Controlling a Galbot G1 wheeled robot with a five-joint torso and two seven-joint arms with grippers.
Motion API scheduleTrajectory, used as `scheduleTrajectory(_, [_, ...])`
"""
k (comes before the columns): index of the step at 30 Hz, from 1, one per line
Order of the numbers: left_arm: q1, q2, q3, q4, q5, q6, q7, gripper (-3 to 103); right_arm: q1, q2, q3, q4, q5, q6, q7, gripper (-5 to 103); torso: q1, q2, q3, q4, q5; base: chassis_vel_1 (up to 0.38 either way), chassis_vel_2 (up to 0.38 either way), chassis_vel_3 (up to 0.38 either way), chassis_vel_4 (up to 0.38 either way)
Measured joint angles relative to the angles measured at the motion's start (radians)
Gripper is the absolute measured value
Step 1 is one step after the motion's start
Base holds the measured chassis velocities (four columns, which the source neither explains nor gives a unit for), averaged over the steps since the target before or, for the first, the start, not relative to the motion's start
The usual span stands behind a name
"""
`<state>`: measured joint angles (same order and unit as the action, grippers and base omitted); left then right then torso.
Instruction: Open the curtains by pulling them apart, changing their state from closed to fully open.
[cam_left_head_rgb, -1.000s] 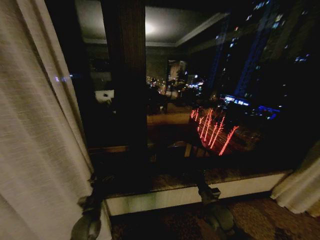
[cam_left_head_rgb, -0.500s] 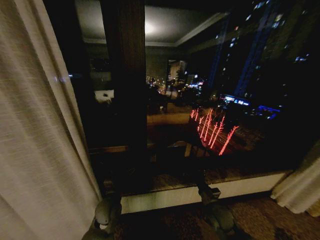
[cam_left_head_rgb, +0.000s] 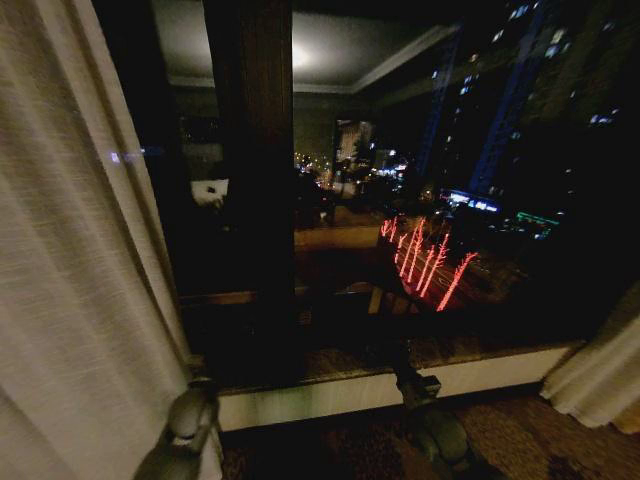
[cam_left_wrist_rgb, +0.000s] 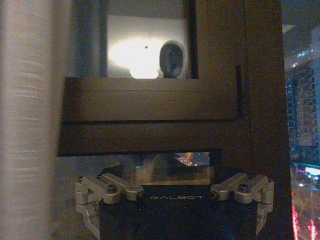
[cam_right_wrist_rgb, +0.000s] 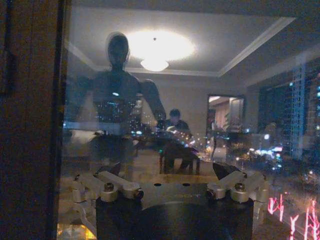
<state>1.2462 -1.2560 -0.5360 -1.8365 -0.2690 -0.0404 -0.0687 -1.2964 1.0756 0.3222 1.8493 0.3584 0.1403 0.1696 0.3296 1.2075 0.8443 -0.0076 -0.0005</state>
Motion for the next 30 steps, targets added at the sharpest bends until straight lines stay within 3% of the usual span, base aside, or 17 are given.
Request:
scheduleTrajectory(10, [0.127, -0.014, -0.033, -0.082, 0.05, -0.075, -0.011, 100, 0.0, 0.0, 0.0, 0.0, 0.0, 0.0, 0.0, 100, 0.0, 0.0, 0.0, -0.0004, 0.0004, 0.0, 0.0, 0.0, 0.0])
scheduleTrajectory(14, [0.201, -0.049, -0.068, -0.143, 0.085, -0.082, -0.075, 100, 0.0, 0.0, 0.0, 0.0, 0.0, 0.0, 0.0, 100, 0.0, 0.0, 0.0, -0.0003, 0.0005, 0.0, 0.0, 0.0, 0.0])
scheduleTrajectory(21, [0.219, -0.045, -0.13, -0.148, 0.084, -0.083, -0.117, 100, 0.0, 0.0, 0.0, 0.0, 0.0, 0.0, 0.0, 100, 0.0, 0.0, 0.0, -0.0004, 0.0006, 0.0, 0.0, 0.0, 0.0])
scheduleTrajectory(30, [0.168, -0.012, -0.18, -0.05, 0.046, -0.091, -0.147, 100, 0.0, 0.0, 0.0, 0.0, 0.0, 0.0, 0.0, 100, 0.0, 0.0, 0.0, -0.0005, 0.0004, 0.0, 0.0, 0.0, 0.0])
